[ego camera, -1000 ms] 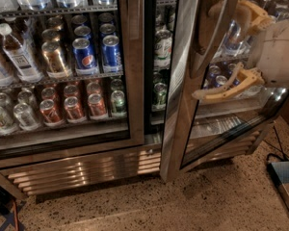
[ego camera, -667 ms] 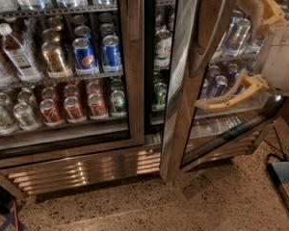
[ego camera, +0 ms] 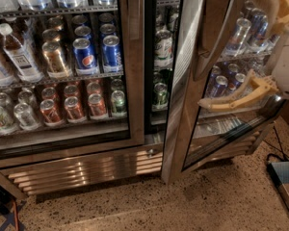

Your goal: Open right fridge door

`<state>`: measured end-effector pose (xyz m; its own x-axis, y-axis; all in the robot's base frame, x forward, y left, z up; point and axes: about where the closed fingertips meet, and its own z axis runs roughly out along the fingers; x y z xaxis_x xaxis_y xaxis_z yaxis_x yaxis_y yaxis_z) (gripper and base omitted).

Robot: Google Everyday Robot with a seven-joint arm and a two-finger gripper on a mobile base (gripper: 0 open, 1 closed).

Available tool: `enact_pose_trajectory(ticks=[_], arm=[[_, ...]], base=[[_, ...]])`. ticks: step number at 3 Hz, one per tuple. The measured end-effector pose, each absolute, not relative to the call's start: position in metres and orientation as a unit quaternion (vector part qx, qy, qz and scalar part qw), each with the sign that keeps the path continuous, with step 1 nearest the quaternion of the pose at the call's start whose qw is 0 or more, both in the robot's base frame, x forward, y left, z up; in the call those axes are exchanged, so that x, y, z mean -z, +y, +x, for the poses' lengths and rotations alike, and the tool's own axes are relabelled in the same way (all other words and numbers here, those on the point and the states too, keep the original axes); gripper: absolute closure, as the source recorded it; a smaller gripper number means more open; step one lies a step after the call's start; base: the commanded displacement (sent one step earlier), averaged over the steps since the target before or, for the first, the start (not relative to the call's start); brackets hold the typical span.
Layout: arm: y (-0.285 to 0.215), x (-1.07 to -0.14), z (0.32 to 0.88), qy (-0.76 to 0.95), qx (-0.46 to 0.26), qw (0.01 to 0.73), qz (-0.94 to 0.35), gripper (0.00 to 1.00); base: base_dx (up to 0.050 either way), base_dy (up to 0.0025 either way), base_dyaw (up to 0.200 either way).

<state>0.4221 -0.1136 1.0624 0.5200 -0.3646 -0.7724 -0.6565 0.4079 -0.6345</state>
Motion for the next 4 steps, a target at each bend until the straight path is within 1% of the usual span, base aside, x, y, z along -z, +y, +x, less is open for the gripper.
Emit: enact_pose_trajectory(ticks=[1, 3, 4], arm=[[-0.124, -1.069, 0.427, 0.491, -0.076, 0.695, -0.519, 0.0], [-0.146, -1.072, 0.453, 0.565, 0.043, 0.693, -0.446, 0.0], [-0.167, -1.061, 0.466, 0.594, 0.108, 0.678, -0.419, 0.0]], base=[[0.0, 0.0, 0.0], [0.0, 0.0, 0.0], [0.0, 0.0, 0.0]])
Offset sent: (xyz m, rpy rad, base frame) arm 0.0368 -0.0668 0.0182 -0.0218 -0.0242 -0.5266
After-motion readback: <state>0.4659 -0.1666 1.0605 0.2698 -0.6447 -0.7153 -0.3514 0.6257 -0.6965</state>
